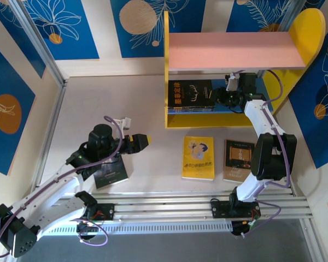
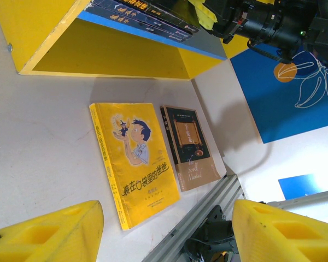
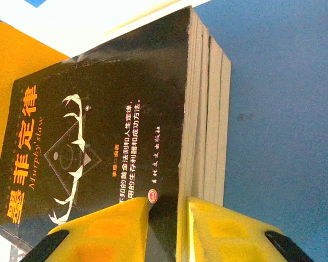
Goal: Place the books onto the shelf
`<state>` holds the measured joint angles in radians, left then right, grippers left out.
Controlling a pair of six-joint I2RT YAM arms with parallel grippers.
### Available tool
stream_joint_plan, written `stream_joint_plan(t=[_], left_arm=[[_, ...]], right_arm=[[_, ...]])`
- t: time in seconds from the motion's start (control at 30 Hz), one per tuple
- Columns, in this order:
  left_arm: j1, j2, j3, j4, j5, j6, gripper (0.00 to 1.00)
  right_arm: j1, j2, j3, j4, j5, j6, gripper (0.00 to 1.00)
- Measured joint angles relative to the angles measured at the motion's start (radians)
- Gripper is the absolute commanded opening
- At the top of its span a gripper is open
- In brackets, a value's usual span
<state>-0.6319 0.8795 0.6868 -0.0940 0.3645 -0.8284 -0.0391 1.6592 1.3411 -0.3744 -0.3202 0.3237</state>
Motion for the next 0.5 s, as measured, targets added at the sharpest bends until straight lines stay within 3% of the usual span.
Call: stream_joint_plan(t=[0.5], left_arm=[[0.002, -0.015, -0.007, -0.002, 0.0, 0.0, 0.64]], right_arm=[[0.003, 0.0, 0.005, -0.007, -0.009, -0.002, 0.41]])
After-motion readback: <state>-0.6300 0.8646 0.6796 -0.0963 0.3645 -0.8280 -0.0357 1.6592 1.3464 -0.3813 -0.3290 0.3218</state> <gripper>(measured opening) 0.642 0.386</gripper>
